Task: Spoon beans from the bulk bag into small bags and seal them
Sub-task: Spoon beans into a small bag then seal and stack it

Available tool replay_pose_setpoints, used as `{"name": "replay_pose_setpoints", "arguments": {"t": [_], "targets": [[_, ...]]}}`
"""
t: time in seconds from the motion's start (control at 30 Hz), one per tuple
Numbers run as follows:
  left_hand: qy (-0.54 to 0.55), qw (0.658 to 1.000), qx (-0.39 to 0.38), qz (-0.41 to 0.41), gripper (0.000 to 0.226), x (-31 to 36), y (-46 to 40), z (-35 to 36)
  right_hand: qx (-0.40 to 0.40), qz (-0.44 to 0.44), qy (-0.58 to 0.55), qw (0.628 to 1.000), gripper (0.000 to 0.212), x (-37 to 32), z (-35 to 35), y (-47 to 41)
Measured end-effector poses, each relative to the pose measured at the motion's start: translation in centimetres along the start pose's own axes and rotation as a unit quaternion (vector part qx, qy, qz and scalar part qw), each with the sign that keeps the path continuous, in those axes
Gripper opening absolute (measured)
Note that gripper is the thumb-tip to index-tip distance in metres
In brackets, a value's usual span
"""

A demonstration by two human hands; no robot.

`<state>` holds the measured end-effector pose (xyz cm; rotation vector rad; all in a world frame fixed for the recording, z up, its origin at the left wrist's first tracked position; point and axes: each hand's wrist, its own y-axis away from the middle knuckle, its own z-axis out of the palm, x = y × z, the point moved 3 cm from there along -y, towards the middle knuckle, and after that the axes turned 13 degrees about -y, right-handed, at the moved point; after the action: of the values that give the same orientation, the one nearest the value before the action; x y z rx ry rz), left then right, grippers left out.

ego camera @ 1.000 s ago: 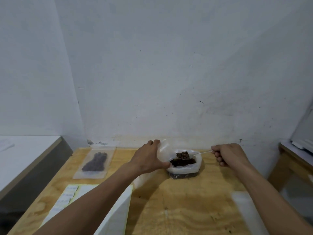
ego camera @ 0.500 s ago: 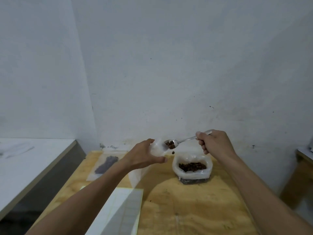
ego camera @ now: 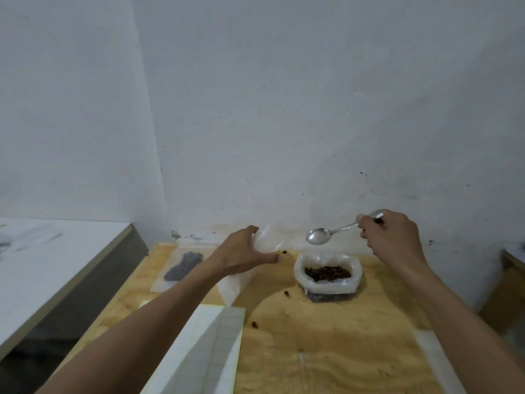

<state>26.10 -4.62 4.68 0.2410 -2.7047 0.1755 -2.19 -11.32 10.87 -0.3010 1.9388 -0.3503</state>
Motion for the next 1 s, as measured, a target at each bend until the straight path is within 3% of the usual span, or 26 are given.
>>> {"name": "replay_pose_setpoints", "arguments": {"t": [0.1,0.2,0.3,0.43,0.6,0.7,0.83,1.0], "targets": [[0.010,1.000,-0.008,0.005,0.057,1.5,-0.4,0.4,-0.006,-0.001,0.114,0.993,0.025,1.0,-1.4,0.2],[0.021,0.999,-0.030,0.021,0.050,3.2,-0.6,1.2,-0.007,-0.005,0.191,0.982,0.026,2.5,-1.5,0.7],[0.021,0.996,-0.074,0.047,0.062,4.9,-0.7,2.4,-0.005,0.014,0.216,0.976,0.027,4.3,-1.0,1.4],[0.015,0.994,-0.102,0.046,0.073,6.2,-0.7,3.5,-0.008,0.144,0.059,0.988,0.033,7.0,0.2,2.1],[0.009,0.995,-0.093,0.042,0.067,5.9,-0.4,2.7,0.010,0.277,-0.053,0.959,0.025,8.6,0.7,2.6],[0.012,0.997,-0.065,0.043,0.056,4.8,-0.4,1.7,0.017,0.287,-0.091,0.953,0.024,8.1,-0.4,1.9],[0.016,0.998,-0.031,0.053,0.096,3.3,-0.5,1.2,0.015,0.268,-0.125,0.955,0.022,6.5,-1.5,0.7],[0.048,0.997,-0.014,0.057,0.091,2.8,-0.2,1.5,0.012,0.234,-0.166,0.958,0.020,4.0,-1.3,-0.7]]}}
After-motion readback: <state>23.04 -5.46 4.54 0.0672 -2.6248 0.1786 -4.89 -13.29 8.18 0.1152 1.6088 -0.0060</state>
